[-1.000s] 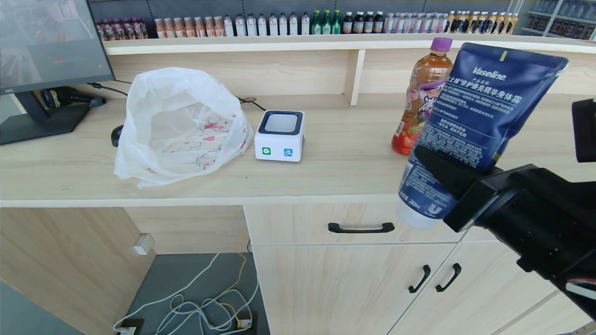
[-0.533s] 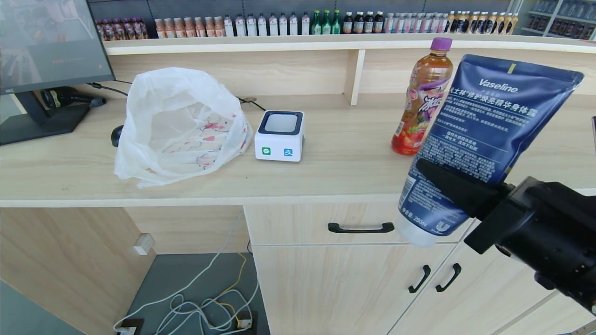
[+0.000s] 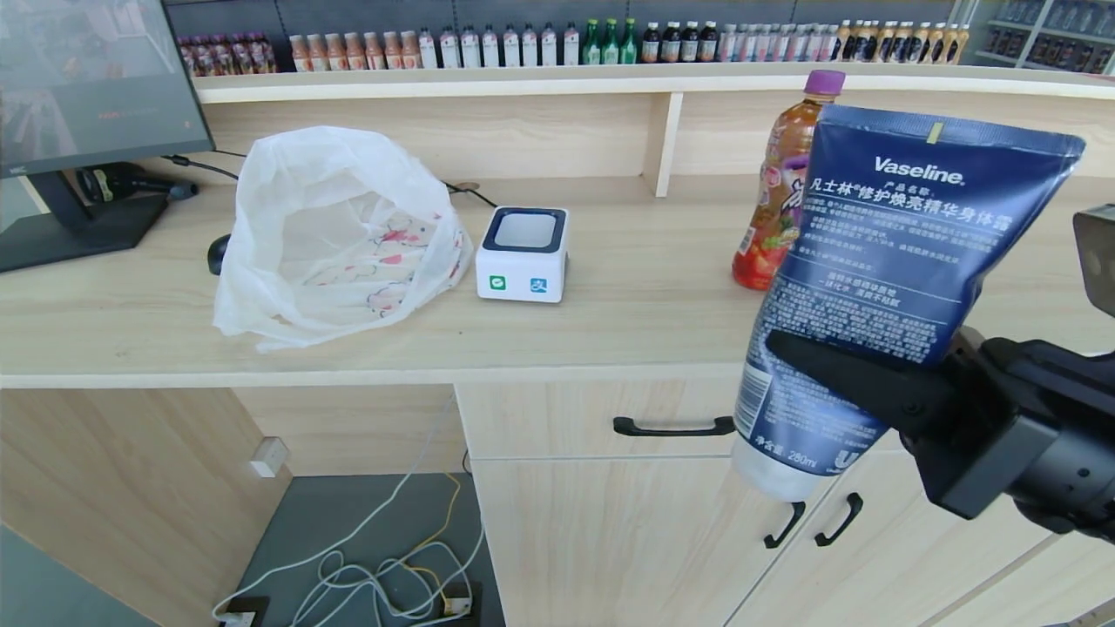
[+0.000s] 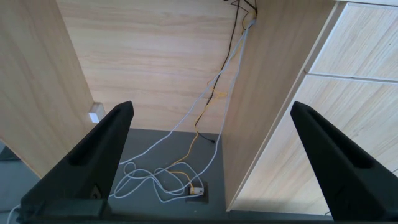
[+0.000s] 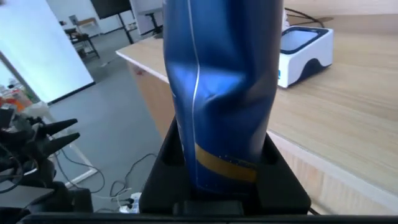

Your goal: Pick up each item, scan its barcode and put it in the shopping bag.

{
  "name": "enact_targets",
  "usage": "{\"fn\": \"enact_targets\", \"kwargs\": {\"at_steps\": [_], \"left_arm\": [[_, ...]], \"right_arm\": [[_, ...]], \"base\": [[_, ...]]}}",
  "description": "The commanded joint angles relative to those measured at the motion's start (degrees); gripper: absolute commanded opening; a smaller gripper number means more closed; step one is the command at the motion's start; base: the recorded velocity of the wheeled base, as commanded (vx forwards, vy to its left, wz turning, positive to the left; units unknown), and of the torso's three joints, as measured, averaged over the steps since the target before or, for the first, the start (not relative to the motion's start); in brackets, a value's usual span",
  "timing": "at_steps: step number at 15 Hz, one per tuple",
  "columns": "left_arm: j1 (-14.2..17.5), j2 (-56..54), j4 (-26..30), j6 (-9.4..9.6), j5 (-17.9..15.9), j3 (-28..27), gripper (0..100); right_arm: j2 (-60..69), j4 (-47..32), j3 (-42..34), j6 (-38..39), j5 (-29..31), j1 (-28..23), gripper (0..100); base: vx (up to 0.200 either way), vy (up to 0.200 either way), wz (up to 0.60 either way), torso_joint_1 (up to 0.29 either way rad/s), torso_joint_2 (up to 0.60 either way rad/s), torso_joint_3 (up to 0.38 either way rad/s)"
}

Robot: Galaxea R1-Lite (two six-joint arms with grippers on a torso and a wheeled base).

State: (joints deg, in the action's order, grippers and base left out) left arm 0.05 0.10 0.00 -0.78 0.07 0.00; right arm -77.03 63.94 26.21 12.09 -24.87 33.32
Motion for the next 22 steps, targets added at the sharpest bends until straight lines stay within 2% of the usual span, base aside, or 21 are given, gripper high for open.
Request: {"fn": "enact_targets", "kwargs": {"at_steps": [1, 5, 7, 12, 15, 19, 22], "left_arm": [[-0.05, -0.01, 0.00, -0.01, 0.01, 0.00, 100], [0.04, -0.01, 0.00, -0.01, 0.01, 0.00, 100], [0.04, -0.01, 0.00, -0.01, 0.01, 0.00, 100], [0.04, -0.01, 0.00, -0.01, 0.01, 0.00, 100], [0.04, -0.01, 0.00, -0.01, 0.01, 0.00, 100], [-0.05, -0.01, 0.00, -0.01, 0.01, 0.00, 100], [0.04, -0.01, 0.00, -0.01, 0.01, 0.00, 100]], "right_arm": [[-2.16, 0.04, 2.09, 2.06, -3.08, -0.97, 0], [-5.50, 0.04, 7.89, 5.75, -8.27, -1.06, 0], [-6.73, 0.04, 11.32, 9.26, -17.32, -1.50, 0], [-6.73, 0.13, 13.69, 15.94, -27.60, -1.50, 0], [-8.31, 0.13, 17.56, 19.28, -30.77, -1.50, 0], [-12.09, 0.13, 23.01, 21.22, -30.94, -1.32, 0], [-12.70, 0.13, 23.98, 22.89, -30.94, -0.89, 0]], "base": [[0.000, 0.000, 0.00, 0.000, 0.00, 0.000], [0.000, 0.000, 0.00, 0.000, 0.00, 0.000], [0.000, 0.000, 0.00, 0.000, 0.00, 0.000], [0.000, 0.000, 0.00, 0.000, 0.00, 0.000], [0.000, 0.000, 0.00, 0.000, 0.00, 0.000], [0.000, 0.000, 0.00, 0.000, 0.00, 0.000], [0.000, 0.000, 0.00, 0.000, 0.00, 0.000]]}}
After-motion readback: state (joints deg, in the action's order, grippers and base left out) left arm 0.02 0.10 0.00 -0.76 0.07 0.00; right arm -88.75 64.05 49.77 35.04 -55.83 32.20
